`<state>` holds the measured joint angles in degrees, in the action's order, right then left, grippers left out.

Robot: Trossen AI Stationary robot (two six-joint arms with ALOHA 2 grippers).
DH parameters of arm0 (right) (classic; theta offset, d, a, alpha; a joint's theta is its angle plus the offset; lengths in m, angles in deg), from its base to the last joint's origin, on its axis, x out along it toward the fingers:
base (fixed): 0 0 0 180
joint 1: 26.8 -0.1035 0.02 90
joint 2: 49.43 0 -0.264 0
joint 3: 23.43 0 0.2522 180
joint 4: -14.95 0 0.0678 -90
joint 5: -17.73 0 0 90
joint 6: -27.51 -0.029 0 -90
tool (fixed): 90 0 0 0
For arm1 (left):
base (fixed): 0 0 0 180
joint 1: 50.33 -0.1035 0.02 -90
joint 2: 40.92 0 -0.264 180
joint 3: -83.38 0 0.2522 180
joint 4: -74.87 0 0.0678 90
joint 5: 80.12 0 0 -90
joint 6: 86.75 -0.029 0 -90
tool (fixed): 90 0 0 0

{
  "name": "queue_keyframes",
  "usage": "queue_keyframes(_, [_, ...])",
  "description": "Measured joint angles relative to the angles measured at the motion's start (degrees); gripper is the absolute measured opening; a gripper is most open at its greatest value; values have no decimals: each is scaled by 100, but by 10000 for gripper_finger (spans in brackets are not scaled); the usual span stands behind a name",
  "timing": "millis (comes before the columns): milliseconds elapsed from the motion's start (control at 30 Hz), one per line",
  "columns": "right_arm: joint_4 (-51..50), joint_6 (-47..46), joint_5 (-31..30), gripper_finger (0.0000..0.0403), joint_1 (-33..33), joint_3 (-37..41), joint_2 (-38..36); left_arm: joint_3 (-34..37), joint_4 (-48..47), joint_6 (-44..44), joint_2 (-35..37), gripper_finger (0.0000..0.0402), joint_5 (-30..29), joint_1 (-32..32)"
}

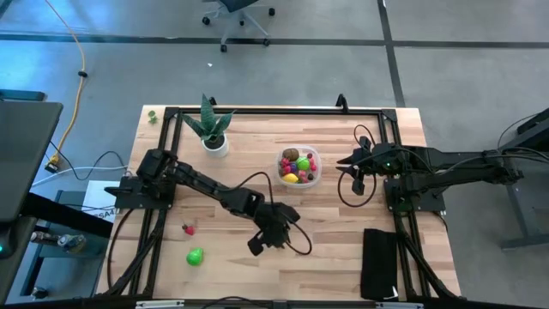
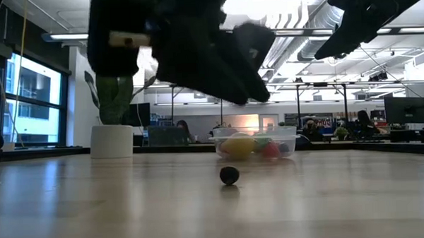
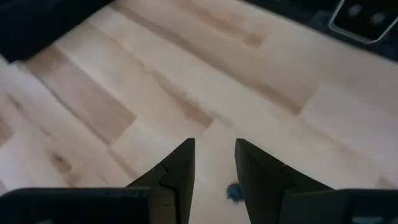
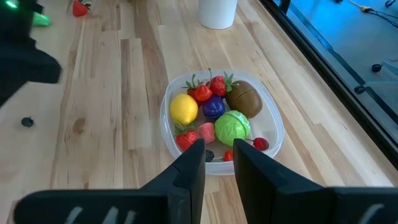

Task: Pick and placing Produce into tupperware
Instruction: Put the blueberry into the transparent bin

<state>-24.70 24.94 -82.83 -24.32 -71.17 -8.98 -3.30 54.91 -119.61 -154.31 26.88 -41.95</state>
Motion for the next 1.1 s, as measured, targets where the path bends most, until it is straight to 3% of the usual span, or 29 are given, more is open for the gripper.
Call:
queue_keyframes(333, [2,0,-1,73,0,0,-1,783,1210,355,0,104,-92,-4])
queue_keyframes(600, [2,0,-2,73,0,0,-1,898,1301,419,-4,105,-111,77])
queue_keyframes(933, [-2,0,-1,73,0,0,0,898,1566,551,-236,185,-94,59])
queue_keyframes(1100, [4,0,-2,73,0,0,-2,898,1506,539,-246,202,-52,77])
